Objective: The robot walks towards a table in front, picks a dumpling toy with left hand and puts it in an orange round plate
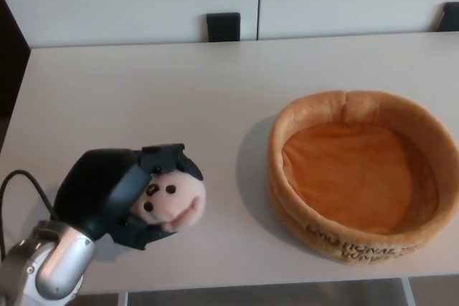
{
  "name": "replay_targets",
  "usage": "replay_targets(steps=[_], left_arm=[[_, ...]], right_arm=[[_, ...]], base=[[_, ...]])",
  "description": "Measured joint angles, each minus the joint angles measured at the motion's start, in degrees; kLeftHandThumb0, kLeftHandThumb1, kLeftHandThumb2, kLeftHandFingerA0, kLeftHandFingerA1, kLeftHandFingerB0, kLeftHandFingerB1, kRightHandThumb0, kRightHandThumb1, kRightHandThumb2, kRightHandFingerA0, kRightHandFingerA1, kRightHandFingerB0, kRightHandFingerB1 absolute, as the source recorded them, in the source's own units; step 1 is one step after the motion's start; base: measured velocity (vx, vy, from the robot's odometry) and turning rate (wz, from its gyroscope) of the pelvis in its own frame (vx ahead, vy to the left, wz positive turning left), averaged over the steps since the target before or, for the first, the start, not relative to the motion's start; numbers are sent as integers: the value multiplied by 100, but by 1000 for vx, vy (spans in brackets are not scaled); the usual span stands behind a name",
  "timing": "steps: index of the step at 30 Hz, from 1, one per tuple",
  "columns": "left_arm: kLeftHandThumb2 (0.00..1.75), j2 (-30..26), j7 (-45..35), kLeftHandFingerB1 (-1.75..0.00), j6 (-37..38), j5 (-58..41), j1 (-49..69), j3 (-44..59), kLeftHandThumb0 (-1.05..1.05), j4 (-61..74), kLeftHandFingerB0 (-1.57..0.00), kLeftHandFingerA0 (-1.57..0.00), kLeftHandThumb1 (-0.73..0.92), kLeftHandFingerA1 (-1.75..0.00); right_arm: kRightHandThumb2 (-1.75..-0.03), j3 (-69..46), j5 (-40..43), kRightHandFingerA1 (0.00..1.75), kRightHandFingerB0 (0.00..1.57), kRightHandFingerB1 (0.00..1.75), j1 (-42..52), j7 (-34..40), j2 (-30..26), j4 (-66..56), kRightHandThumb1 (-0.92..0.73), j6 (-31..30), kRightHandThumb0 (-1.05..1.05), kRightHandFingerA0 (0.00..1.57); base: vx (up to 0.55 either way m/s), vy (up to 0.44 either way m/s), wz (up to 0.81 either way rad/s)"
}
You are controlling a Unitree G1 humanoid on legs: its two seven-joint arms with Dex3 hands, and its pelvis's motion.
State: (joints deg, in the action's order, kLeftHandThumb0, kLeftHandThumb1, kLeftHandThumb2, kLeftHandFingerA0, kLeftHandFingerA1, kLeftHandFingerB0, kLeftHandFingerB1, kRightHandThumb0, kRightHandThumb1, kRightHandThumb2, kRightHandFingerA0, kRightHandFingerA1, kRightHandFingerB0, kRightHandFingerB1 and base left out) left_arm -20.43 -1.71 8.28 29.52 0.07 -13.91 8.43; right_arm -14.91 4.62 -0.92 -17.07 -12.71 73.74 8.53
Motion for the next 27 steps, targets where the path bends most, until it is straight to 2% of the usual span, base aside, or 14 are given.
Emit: replay_targets(steps=[1, 2, 3, 6, 7, 10, 12, 13, 19, 20, 21, 25, 26, 27], left_arm=[[82, 45, -30, -65, -11, -72, -8, 28, -31, 56, -126, -132, 51, -82], [82, 107, -78, -65, -27, -176, -23, 72, -31, 144, -126, -132, 51, -82], [68, 189, -136, -64, -60, -317, -56, 131, -35, 245, -127, -133, 58, -81], [68, 334, -229, -64, -152, -551, -191, 220, -35, 418, -127, -133, 58, -81], [79, 412, -278, -65, -213, -684, -281, 279, -26, 512, -121, -125, 56, -86], [79, 540, -358, -65, -330, -910, -436, 370, -26, 657, -121, -125, 56, -86], [74, 665, -421, -69, -454, -1109, -626, 431, -22, 794, -116, -119, 61, -89], [69, 708, -444, -83, -500, -1179, -699, 450, -11, 843, -105, -114, 70, -95], [70, 1166, -629, -84, -1035, -1669, -1505, 508, -9, 1342, -104, -111, 70, -96], [76, 1215, -646, -76, -1098, -1705, -1593, 501, -3, 1394, -99, -104, 66, -90], [85, 1256, -662, -81, -1152, -1734, -1664, 497, -6, 1432, -96, -104, 62, -91], [85, 1553, -788, -81, -1472, -1808, -2160, 197, -6, 1536, -96, -104, 62, -91], [108, 1677, -849, -96, -1596, -1818, -2366, 10, -7, 1532, -96, -107, 51, -103], [92, 1677, -849, -92, -1596, -1818, -2366, 10, -11, 1532, -99, -109, 59, -101]], right_arm=[[-56, 0, 0, 94, 24, 63, -1, 0, 3, 0, -54, 0, -32, 56], [-56, 0, 0, 94, 24, 63, -4, -1, 7, -1, -54, 0, -32, 56], [-86, 0, 0, 85, 22, 61, -4, -1, 10, 0, -34, 0, -28, 62], [-86, 0, 1, 85, 22, 61, -9, -1, 12, -1, -34, -1, -28, 62], [-57, 0, 1, 90, 24, 61, -10, 0, 13, -1, -53, -1, -32, 57], [-57, 0, 3, 90, 24, 61, -10, 0, 14, 0, -53, -3, -32, 57], [-56, 0, 3, 88, 24, 62, -14, 0, 16, 0, -56, -4, -31, 52], [-57, 0, 3, 95, 25, 66, -16, 0, 17, 0, -58, -4, -29, 56], [-59, -3, 7, 96, 26, 67, -27, 0, 33, -2, -59, -6, -28, 56], [-57, -3, 7, 99, 25, 67, -29, 0, 37, -2, -56, -6, -33, 51], [-58, -3, 7, 93, 26, 66, -30, 0, 41, -2, -57, -6, -34, 49], [-58, 1, 5, 93, 26, 66, -37, 6, 52, -16, -57, -7, -34, 49], [-57, 6, 5, 92, 28, 66, -45, 10, 55, -28, -54, -5, -34, 52], [-56, 6, 5, 92, 29, 66, -45, 10, 55, -28, -53, -5, -33, 53]], base=[[0, 0, 0], [0, 0, 0], [0, 0, 0], [0, 0, 0], [0, 0, 0], [0, 0, 0], [0, 0, 0], [0, 0, 0], [0, 0, 0], [0, 0, 0], [0, 0, 0], [0, 0, 0], [0, 0, 0], [0, 0, 0]])
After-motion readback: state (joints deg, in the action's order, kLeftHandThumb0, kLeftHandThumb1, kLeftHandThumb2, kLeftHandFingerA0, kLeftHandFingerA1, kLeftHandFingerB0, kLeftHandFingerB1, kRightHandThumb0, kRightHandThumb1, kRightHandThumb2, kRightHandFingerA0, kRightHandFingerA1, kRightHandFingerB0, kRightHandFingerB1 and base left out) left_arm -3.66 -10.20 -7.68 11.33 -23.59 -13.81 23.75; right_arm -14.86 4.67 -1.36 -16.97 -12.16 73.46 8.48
